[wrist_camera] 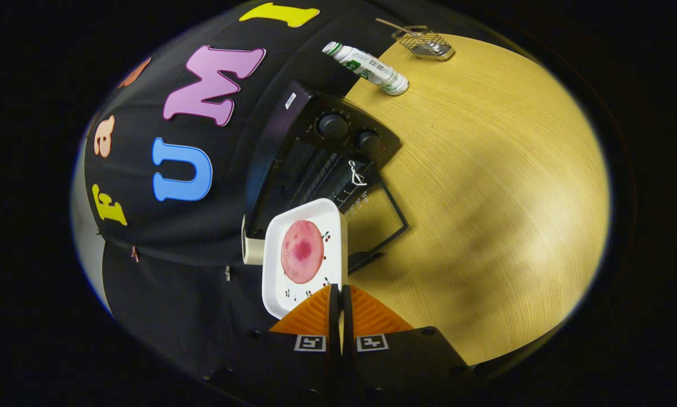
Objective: Open the toaster oven, put the food inside, and close the toaster oven door.
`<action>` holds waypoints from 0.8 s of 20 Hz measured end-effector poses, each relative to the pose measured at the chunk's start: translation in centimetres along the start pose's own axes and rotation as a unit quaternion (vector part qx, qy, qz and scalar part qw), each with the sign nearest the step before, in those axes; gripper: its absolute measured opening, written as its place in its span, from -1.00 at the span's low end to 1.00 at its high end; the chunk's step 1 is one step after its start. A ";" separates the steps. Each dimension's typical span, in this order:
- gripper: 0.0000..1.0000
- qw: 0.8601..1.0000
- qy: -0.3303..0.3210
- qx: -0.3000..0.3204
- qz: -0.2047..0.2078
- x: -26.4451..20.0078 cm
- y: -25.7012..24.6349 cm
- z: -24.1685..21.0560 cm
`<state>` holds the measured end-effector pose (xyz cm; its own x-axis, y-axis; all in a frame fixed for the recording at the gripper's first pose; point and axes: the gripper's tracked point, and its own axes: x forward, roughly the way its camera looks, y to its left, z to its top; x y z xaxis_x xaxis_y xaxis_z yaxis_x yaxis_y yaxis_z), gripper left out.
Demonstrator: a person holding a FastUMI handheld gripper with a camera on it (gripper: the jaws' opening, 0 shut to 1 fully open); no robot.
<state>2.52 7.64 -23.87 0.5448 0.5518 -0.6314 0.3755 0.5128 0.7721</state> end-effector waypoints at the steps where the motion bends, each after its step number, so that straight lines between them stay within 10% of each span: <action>1: -0.90 1.000 -0.003 0.003 -0.003 1.1 0.1 0.2; 16: -0.90 0.988 -0.104 0.113 0.001 14.0 2.9 6.7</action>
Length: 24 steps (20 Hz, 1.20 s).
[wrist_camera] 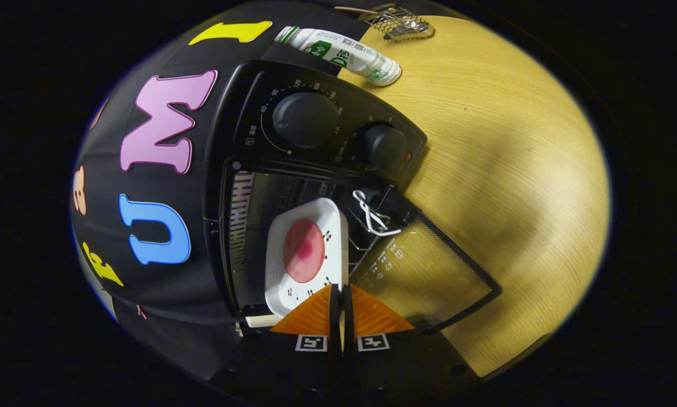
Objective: Open the toaster oven, put the food inside, and close the toaster oven door.
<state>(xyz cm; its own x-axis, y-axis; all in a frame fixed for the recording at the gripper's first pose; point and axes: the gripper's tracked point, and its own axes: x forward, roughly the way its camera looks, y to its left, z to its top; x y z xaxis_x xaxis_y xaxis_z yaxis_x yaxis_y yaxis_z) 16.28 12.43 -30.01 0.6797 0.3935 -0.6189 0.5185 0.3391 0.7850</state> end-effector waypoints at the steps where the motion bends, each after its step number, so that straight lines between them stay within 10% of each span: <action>1: -0.90 1.000 -0.012 0.005 0.001 0.6 0.4 0.4; 18: -0.79 0.993 -0.092 0.067 0.028 5.4 3.8 1.2; 24: -0.04 0.994 -0.068 0.056 0.058 3.2 5.6 -1.4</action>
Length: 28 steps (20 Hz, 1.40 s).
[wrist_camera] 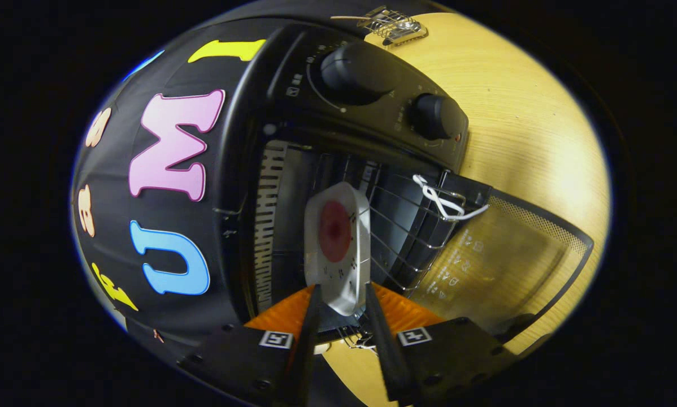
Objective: Open the toaster oven, put the food inside, and close the toaster oven door.
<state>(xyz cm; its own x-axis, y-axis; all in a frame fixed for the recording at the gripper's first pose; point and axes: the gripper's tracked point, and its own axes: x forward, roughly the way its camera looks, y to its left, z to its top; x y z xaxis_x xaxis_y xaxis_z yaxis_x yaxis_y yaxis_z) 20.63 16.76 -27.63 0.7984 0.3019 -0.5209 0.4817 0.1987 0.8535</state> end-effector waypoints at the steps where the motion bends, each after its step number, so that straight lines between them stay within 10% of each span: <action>1: 0.27 1.000 0.007 0.002 0.006 -0.5 0.4 -0.6; 3: 0.91 1.000 0.021 -0.002 0.004 -1.5 0.0 -1.9; 16: 0.97 0.987 -0.003 -0.161 -0.015 -9.8 -1.7 -4.9; 28: 0.98 0.868 0.046 -0.474 -0.142 -12.7 -11.0 -7.6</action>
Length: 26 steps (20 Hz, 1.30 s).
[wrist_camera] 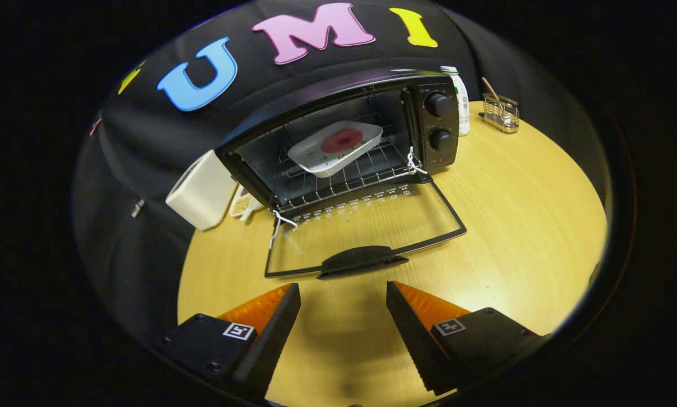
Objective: Open the toaster oven, put the food inside, and close the toaster oven door.
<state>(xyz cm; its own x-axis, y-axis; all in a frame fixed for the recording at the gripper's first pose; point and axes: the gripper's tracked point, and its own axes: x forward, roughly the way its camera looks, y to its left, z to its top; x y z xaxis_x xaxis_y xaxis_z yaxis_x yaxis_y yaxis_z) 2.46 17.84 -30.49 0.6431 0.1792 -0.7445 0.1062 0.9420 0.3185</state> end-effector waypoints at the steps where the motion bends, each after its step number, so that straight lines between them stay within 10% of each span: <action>1: 0.98 1.000 0.003 -0.010 -0.012 0.3 -0.6 -0.2; 26: 0.99 0.986 0.074 -0.113 -0.102 5.5 -2.9 -0.7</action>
<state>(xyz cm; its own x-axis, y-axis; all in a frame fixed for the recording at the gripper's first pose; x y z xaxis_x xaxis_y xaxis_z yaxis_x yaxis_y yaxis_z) 5.14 16.27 -35.90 0.5071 0.0039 -0.8619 0.0384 0.9989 0.0271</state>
